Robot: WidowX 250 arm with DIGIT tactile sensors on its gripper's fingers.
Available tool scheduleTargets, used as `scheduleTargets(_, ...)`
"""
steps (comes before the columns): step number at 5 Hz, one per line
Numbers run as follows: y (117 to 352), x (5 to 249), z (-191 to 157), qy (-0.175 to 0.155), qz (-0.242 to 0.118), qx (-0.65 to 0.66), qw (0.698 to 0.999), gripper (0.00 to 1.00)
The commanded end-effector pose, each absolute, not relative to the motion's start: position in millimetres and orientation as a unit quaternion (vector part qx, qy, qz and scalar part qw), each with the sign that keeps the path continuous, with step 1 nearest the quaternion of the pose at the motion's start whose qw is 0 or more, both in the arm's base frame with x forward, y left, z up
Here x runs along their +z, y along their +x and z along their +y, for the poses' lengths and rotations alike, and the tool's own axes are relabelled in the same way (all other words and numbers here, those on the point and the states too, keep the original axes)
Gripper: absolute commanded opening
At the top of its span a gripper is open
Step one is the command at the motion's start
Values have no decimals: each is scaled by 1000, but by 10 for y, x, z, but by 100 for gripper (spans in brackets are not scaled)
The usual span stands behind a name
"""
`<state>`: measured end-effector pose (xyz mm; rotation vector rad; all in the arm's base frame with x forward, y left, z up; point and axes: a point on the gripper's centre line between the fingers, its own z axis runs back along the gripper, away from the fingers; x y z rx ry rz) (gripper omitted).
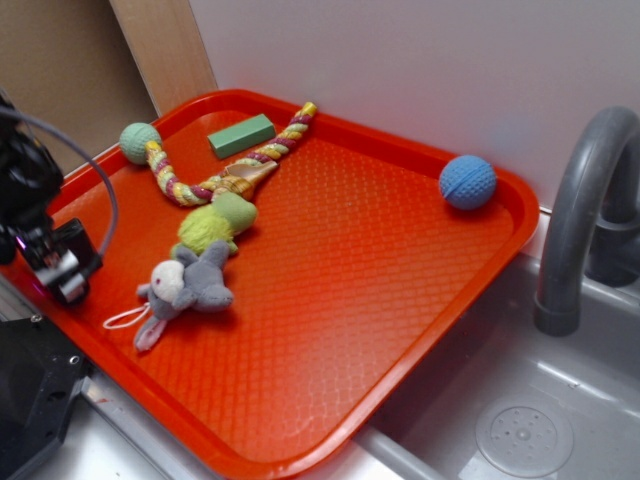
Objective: Grab the black box.
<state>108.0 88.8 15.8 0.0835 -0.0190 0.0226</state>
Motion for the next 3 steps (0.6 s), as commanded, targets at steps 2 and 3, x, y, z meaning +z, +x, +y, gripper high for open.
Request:
scheduleTargets(2,1207,688,788,103,14,-1,995,0)
scheduleTargets(3,1363,1193,665,34,-3,66,997,0)
